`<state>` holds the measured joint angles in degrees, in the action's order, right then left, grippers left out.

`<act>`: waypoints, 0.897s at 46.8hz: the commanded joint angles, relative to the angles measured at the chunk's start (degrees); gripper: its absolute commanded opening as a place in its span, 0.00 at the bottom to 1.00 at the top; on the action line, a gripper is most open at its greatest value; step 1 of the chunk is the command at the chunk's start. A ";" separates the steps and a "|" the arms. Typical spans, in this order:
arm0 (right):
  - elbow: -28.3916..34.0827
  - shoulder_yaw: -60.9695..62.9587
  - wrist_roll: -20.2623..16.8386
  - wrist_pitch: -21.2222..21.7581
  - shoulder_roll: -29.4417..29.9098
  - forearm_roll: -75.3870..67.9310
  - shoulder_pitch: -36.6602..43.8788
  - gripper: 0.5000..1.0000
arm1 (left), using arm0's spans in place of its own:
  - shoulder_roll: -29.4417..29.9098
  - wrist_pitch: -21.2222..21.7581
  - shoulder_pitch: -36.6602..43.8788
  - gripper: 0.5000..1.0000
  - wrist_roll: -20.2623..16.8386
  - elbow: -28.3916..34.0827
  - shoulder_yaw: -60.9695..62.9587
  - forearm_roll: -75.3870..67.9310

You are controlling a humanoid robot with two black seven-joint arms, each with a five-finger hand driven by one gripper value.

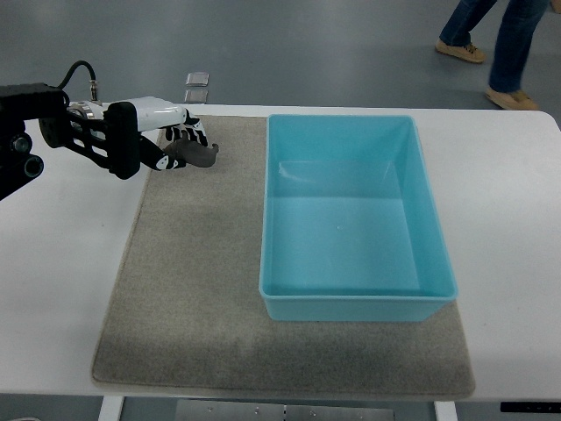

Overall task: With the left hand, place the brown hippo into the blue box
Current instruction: 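Carry the hippo with the left hand over the blue box and lower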

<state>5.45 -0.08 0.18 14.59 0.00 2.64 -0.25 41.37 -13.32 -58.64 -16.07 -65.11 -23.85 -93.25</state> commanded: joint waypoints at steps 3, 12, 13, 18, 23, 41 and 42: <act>0.00 -0.01 0.00 0.00 0.00 0.00 -0.01 0.87 | 0.99 -0.66 -2.53 0.00 -0.10 -0.46 -1.37 0.09; 0.00 -0.01 0.00 0.00 0.00 0.00 -0.01 0.87 | 0.91 -1.10 -6.57 0.00 -0.19 -1.69 -1.64 0.09; 0.00 -0.01 0.00 0.00 0.00 0.00 -0.01 0.87 | 0.82 -1.10 -6.84 0.00 -0.19 -2.04 -1.73 0.09; 0.00 -0.01 0.00 0.00 0.00 0.00 -0.01 0.87 | 0.29 -1.19 -8.42 0.00 -0.10 -4.06 -1.55 0.09; 0.00 -0.01 0.00 0.00 0.00 0.00 -0.01 0.87 | -1.46 -2.59 -9.83 0.00 -0.10 -5.47 -1.46 0.09; 0.00 -0.01 0.00 0.00 0.00 0.00 -0.01 0.87 | -13.59 -3.30 -10.18 0.00 0.69 -4.77 0.56 -0.18; 0.00 -0.01 0.00 0.00 0.00 0.00 -0.01 0.87 | -14.21 -3.30 -10.09 0.00 0.69 -4.68 0.73 -0.26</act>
<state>5.45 -0.09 0.17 14.59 0.00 2.64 -0.26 29.03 -16.70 -68.88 -15.54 -69.98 -23.84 -93.38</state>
